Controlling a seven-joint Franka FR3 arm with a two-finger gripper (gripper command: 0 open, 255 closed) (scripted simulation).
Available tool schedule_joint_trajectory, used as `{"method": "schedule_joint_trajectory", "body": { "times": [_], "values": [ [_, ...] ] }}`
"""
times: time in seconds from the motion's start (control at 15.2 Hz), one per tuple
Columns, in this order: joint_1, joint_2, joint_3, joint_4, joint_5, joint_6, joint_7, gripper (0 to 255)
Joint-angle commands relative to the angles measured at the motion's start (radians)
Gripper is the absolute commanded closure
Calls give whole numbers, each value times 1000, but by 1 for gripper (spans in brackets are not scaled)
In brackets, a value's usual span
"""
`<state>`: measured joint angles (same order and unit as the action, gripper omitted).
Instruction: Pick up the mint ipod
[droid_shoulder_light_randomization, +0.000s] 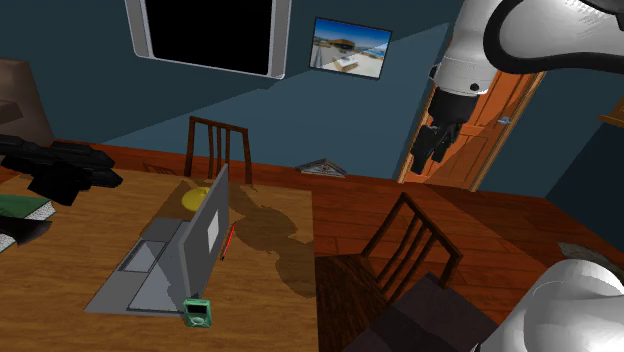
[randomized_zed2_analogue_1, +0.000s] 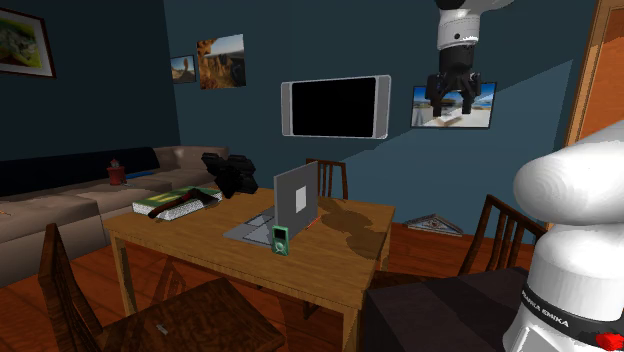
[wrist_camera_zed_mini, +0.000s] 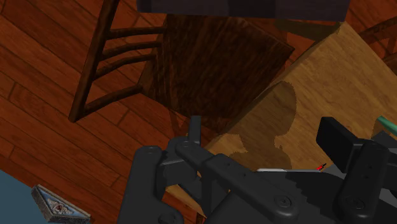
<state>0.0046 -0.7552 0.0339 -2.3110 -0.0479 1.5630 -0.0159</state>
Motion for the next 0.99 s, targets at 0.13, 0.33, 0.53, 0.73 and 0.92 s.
{"method": "schedule_joint_trajectory", "body": {
  "times": [0.13, 0.33, 0.53, 0.73, 0.92],
  "values": [
    [10, 16, 33, -31, 24, 44, 43, 0],
    [26, 50, 83, -67, 59, 112, 107, 0],
    [41, 97, 134, -92, 91, 184, 170, 0],
    [54, 156, 185, -106, 118, 257, 232, 0],
    [65, 228, 237, -107, 137, 331, 296, 0]
  ]
}}
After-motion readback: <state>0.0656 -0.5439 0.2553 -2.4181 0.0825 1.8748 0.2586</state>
